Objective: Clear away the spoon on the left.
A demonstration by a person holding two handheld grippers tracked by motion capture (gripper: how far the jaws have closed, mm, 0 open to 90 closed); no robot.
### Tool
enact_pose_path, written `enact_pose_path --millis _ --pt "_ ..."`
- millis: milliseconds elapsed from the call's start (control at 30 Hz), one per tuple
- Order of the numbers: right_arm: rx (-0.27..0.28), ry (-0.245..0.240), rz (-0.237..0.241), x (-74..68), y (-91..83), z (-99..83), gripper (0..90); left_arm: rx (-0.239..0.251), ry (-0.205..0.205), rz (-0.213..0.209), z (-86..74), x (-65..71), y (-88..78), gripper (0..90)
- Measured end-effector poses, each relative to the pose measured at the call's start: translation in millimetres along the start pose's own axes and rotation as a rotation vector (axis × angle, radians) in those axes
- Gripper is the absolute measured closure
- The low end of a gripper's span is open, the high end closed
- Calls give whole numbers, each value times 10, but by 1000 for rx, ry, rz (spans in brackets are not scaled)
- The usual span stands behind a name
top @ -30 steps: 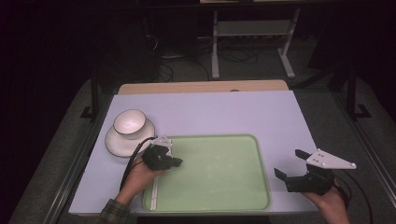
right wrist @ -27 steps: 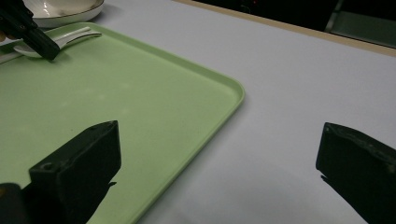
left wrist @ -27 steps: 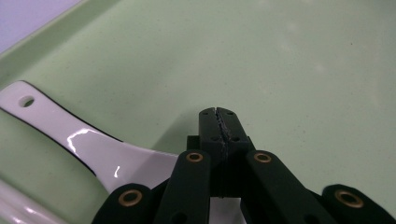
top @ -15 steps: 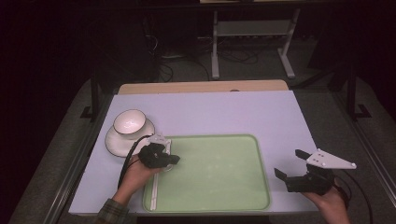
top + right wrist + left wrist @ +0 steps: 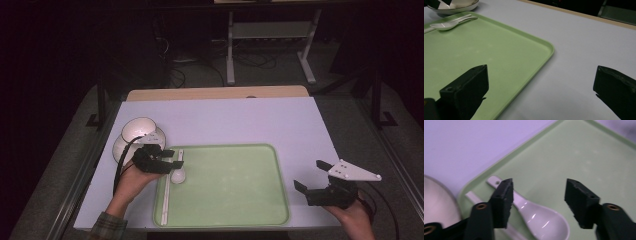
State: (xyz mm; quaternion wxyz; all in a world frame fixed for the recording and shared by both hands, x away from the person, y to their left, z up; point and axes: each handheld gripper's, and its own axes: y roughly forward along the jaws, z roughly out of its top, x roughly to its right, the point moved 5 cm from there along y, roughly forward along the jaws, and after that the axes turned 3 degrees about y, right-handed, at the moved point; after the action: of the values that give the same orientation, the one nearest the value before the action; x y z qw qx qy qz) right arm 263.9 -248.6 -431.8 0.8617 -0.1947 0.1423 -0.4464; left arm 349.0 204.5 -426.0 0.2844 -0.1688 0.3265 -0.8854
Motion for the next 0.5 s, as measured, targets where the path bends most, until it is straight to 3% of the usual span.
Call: enact_pose_path --millis 133,300,500 --pt "0 -2 1 0 5 1 0 5 -9 36 16 -85 -129 280" --pt "0 -1 0 0 8 4 0 8 -42 52 18 -213 -270 224" --pt "4 1 -3 10 -5 13 0 30 -76 69 28 -383 -424 219"
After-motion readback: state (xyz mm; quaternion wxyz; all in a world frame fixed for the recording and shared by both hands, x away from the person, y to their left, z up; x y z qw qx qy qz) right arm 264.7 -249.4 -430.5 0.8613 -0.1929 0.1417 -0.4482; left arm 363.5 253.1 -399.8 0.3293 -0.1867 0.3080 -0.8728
